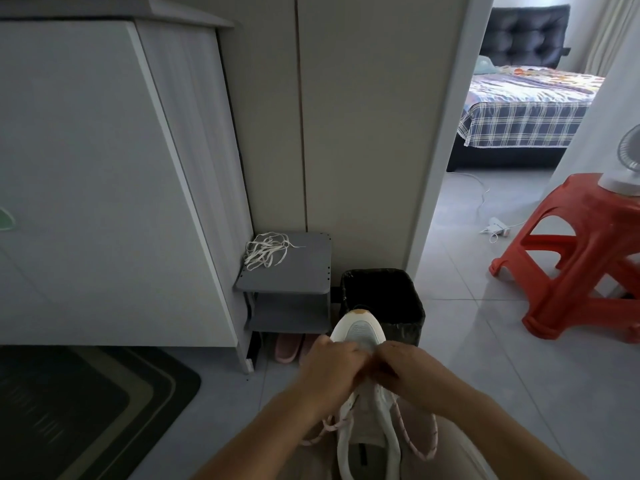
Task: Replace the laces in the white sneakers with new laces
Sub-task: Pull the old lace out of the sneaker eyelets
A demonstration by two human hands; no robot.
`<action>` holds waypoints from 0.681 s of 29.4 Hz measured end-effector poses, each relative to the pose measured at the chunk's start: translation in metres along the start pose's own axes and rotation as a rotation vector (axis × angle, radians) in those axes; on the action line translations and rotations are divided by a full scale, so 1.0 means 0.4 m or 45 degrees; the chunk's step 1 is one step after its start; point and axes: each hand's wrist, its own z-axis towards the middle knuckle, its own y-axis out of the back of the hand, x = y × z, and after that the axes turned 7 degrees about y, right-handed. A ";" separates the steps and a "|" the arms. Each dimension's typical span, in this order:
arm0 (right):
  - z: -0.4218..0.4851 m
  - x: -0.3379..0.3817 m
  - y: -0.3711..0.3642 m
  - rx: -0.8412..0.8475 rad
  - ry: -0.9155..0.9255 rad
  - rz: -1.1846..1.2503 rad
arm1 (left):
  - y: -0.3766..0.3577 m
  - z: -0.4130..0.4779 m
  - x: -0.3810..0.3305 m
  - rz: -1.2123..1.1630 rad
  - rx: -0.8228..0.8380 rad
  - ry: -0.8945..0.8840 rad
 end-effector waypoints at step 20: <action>-0.060 0.041 -0.094 -0.326 -0.371 0.290 | -0.027 -0.024 0.001 0.043 -0.325 -0.086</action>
